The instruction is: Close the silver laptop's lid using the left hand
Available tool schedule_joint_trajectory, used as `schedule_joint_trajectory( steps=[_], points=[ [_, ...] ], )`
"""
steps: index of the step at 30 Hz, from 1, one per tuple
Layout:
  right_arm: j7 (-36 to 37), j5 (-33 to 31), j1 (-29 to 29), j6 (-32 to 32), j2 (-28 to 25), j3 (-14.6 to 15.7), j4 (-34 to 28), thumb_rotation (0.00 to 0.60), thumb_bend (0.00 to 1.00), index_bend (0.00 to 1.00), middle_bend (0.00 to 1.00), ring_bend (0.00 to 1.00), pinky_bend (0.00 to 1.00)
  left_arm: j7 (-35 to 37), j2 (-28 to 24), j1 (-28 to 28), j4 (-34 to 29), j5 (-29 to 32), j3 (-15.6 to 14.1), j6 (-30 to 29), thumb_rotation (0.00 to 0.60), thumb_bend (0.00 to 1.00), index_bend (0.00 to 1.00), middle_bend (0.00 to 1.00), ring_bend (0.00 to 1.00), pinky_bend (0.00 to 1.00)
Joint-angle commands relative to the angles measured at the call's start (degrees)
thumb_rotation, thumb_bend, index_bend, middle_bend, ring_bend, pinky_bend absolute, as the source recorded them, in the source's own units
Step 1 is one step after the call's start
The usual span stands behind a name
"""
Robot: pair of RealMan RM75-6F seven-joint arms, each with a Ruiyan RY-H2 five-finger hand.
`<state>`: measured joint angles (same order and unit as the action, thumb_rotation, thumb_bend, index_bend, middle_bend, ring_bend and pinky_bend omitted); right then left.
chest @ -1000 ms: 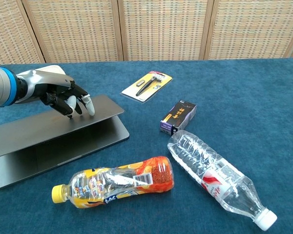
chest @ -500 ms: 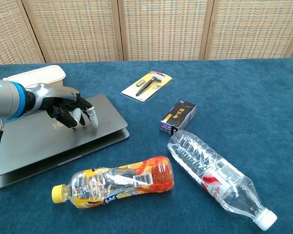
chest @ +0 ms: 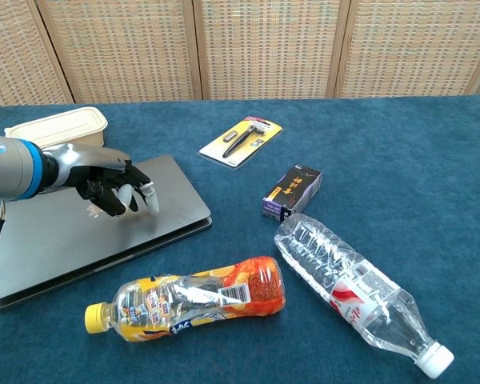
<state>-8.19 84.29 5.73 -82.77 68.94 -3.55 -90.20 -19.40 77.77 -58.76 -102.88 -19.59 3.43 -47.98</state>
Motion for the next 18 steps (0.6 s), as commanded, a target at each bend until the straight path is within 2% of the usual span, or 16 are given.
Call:
schedule_joint_trajectory(
  steps=[1,5,9,12,15,18],
  points=[
    [-0.02,0.05,-0.01,-0.09,0.01,-0.02,0.01,0.600,0.04,0.00,0.00,0.00,0.00,0.52,-0.19,0.28,-0.13,-0.44,0.40,-0.35,0.600,0.87,0.38,0.24,0.22,0.24],
    [0.07,-0.10,-0.04,-0.09,0.01,-0.08,0.06,0.600,0.04,0.00,0.00,0.00,0.00,1.22,-0.83,0.81,-0.47,-1.27,0.70,-0.49,0.600,0.81,0.38,0.24,0.22,0.24],
    [0.15,0.02,-0.08,-0.26,-0.05,-0.10,-0.01,0.600,0.04,0.00,0.00,0.00,0.00,3.48,-2.03,2.13,-1.08,-2.57,2.07,-1.68,0.600,0.66,0.38,0.18,0.22,0.24],
    [0.22,0.06,-0.13,-0.40,-0.10,-0.13,-0.02,0.600,0.04,0.00,0.00,0.00,0.00,6.20,-3.35,3.97,-2.06,-5.25,3.42,-2.68,0.600,0.53,0.38,0.11,0.18,0.24],
    [0.32,0.02,-0.15,-0.41,-0.11,-0.15,0.01,0.600,0.04,0.00,0.00,0.00,0.00,8.64,-4.65,5.88,-3.01,-8.32,4.45,-3.98,0.600,0.41,0.37,0.08,0.14,0.24],
    [0.22,-0.11,-0.05,-0.08,-0.01,-0.10,0.14,0.600,0.04,0.00,0.00,0.00,0.00,12.03,-7.31,9.42,-4.96,-13.56,5.10,-6.96,0.600,0.30,0.29,0.02,0.06,0.18]
  ],
)
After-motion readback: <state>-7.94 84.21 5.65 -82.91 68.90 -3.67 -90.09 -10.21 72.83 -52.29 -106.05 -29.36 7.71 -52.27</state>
